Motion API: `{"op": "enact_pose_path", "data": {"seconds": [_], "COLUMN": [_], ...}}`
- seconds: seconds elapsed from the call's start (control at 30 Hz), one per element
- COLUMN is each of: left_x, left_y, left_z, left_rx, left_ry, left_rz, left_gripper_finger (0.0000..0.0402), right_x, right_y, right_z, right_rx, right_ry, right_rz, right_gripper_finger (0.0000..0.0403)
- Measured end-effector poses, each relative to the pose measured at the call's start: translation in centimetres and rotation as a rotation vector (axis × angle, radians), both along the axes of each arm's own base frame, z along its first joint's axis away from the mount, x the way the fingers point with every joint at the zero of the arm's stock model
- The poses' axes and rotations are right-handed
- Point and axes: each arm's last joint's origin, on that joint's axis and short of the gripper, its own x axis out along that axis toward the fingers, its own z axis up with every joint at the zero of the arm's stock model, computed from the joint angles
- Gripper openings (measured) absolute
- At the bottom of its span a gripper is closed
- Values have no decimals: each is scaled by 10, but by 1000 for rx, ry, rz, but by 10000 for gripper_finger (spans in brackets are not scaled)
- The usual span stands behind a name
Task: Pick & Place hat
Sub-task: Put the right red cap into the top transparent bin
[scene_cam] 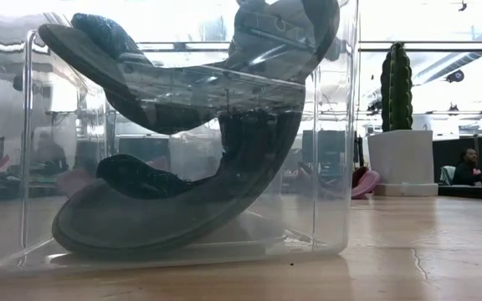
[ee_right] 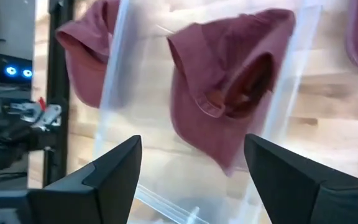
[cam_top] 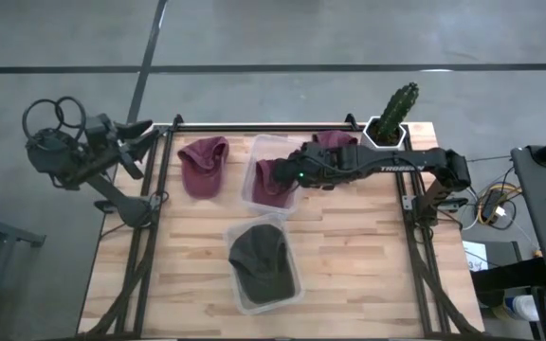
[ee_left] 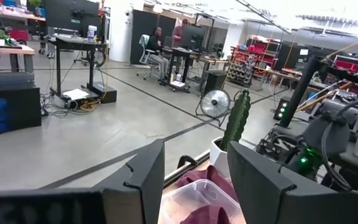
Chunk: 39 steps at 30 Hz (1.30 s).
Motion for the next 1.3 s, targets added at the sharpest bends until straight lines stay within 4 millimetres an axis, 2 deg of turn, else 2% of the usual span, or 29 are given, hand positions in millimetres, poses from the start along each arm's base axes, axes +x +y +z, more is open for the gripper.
{"op": "enact_pose_path", "data": {"seconds": [0.2,0.3,0.4,0.57,0.6,0.77,0.93,1.03,1.13,1.3], "left_x": [2,4,7,10,11,14,17,18,19,20], "left_y": [-2,-5,-7,-9,-9,-12,-14,-15,-17,-18], "left_z": [-1,-4,-10,-17,-18,-26,-33,-38,-42,-44], "left_rx": [-58,-67,-59,-45,-41,-55,-72,-55,-43,-37], "left_ry": [-25,-17,1,26,31,36,38,64,88,102], "left_rz": [-79,-115,-116,-116,-115,-120,-125,-127,-146,-161], "left_gripper_finger": [168,168,168,168,168,168,167,157,130,55], "right_x": [-2,-2,-2,-2,-2,-7,-27,-46,-62,-91], "right_y": [16,26,34,40,41,49,60,61,63,62], "right_z": [0,3,5,3,3,13,40,47,43,27], "right_rx": [-32,-43,-72,-116,-124,-239,-438,-437,-437,-427], "right_ry": [56,51,53,80,82,68,41,58,92,69], "right_rz": [105,169,206,277,291,346,389,382,337,173], "right_gripper_finger": [253,222,170,36,24,9,8,8,8,8]}}
